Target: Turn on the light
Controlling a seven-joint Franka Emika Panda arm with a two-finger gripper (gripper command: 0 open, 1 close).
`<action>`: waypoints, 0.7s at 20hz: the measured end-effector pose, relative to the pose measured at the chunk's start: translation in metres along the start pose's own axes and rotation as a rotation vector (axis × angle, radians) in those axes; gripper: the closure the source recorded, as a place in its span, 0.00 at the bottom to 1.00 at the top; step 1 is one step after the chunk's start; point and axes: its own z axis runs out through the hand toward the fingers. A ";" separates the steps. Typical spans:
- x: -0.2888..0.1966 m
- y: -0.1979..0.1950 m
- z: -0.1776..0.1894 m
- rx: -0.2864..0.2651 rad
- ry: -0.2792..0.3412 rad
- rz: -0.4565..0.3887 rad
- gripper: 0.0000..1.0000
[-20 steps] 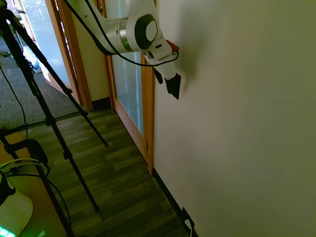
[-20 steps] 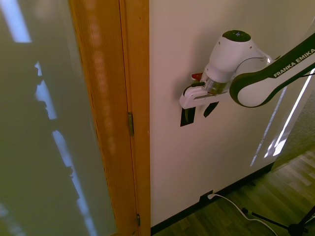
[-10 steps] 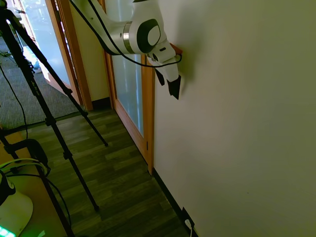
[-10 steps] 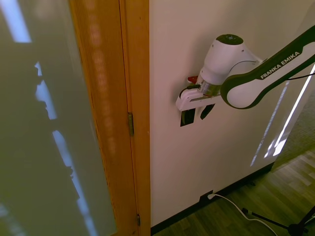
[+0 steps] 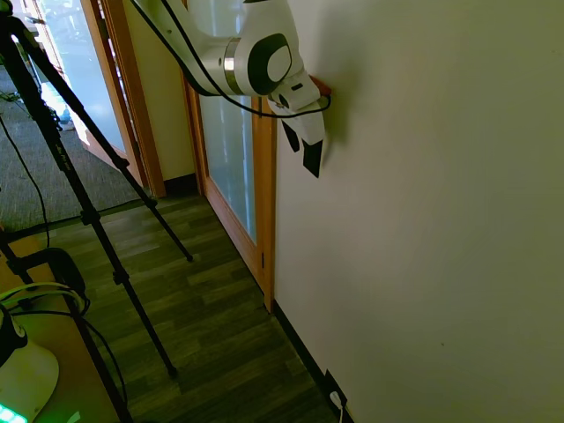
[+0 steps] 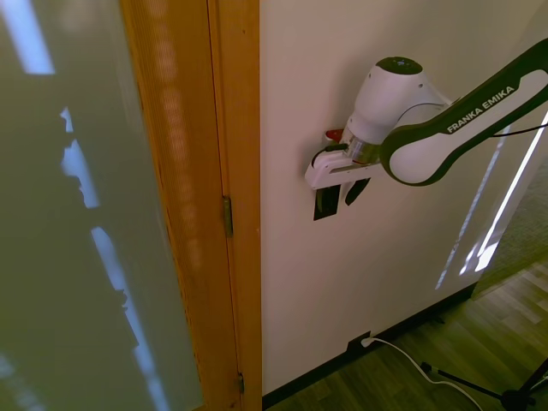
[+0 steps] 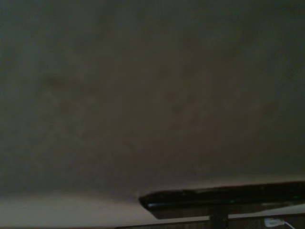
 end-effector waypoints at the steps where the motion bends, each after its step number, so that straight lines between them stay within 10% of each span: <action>1: 0.000 0.000 0.001 0.006 -0.001 0.002 1.00; 14: 0.001 0.010 0.018 0.020 -0.012 0.006 1.00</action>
